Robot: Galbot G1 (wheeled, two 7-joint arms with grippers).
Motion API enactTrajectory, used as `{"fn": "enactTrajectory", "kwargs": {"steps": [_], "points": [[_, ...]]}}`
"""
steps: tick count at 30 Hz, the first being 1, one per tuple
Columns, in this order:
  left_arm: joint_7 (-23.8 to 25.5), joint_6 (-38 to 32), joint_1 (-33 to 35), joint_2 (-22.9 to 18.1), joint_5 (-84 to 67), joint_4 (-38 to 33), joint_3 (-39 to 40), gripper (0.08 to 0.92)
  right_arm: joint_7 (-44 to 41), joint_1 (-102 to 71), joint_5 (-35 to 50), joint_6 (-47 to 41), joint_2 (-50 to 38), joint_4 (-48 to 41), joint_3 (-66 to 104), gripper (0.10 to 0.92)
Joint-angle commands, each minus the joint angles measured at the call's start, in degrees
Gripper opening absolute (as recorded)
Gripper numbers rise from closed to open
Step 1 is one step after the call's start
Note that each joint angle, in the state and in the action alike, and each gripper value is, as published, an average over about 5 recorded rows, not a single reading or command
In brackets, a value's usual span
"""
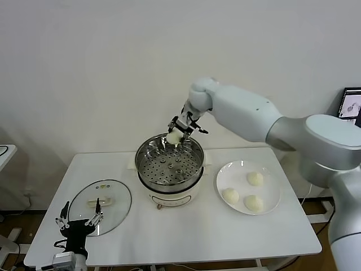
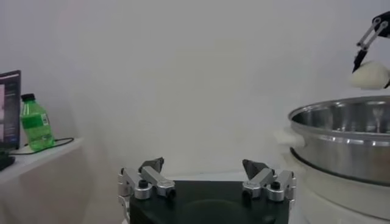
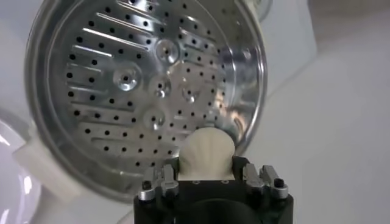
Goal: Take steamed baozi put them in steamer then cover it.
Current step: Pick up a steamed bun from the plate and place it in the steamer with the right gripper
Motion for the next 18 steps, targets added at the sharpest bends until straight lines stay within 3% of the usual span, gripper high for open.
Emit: {"fn": "enactTrajectory", "kwargs": {"steps": [1,9,18], "points": [[-0.05,-0.08,-0.1,-0.08,-0.3,0.93,-0.57,0.823,3.76,-4.06,-11.13,8.97,4.76,-8.44,1.88,0.543],[-0.09,-0.09,-0.01,-0.1,-0.49,0.69,-0.64,0.823,6.2,-6.07,-18.47,12.47,8.02,-15.3,5.95,0.546],[-0.13,-0.1,0.38,-0.13,-0.51,-0.33,-0.45,0.823,7.28,-6.8,-19.76,13.39,8.85,-16.92,6.82,0.551]]}}
